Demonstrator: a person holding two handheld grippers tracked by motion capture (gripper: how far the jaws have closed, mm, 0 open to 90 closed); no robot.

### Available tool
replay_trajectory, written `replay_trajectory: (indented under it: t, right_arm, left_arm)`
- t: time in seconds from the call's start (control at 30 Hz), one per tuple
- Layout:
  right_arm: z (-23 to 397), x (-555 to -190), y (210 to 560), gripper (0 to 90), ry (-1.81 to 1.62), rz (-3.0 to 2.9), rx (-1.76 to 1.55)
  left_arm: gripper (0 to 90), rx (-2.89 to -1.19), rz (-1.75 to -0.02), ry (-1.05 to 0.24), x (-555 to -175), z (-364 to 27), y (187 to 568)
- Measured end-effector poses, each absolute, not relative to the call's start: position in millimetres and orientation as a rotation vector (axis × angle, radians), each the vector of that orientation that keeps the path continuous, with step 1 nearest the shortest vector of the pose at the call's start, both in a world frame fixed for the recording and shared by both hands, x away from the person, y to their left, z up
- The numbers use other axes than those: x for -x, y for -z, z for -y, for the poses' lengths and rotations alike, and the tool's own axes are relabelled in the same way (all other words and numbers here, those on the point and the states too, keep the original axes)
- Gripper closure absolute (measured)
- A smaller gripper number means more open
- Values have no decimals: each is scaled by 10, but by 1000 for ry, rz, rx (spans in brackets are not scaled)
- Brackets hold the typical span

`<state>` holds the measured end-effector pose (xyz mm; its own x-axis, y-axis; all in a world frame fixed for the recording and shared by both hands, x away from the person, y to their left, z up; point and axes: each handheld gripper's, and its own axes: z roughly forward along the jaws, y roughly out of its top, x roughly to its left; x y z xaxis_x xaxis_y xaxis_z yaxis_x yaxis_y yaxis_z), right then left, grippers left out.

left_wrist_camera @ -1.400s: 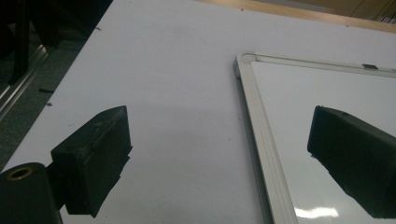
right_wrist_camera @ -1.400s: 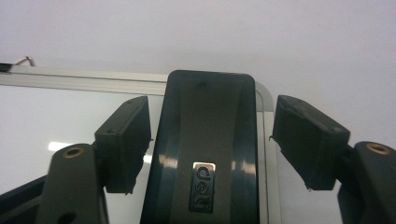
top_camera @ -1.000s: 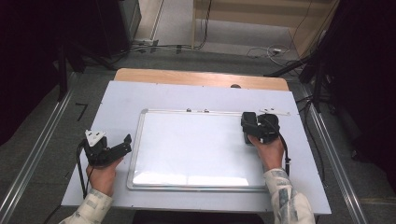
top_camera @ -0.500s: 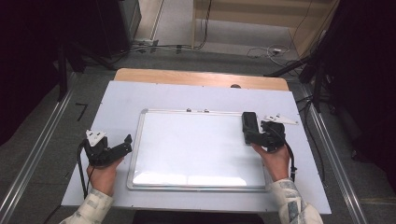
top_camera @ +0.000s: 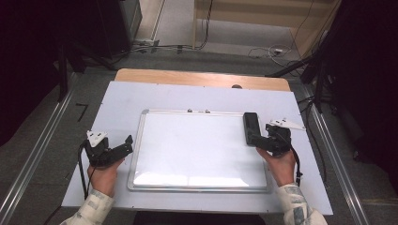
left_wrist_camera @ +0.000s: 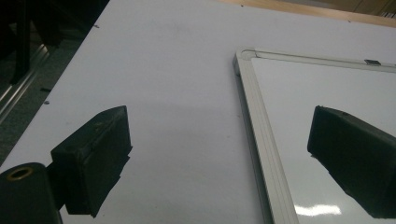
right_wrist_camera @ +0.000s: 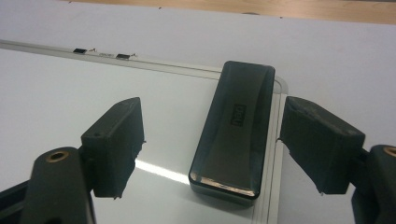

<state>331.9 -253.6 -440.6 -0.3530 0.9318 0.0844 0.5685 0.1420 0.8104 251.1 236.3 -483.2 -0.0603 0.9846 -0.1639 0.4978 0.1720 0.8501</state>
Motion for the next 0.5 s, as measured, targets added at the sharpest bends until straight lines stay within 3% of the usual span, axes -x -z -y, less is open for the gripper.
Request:
replay_trajectory:
  t: [0.5]
  right_arm:
    - [2677,-3183,4402,202,-1111,-1973,-1430]
  left_arm:
    - [66,-1437,-1669,-794,-2518,-2352,4837]
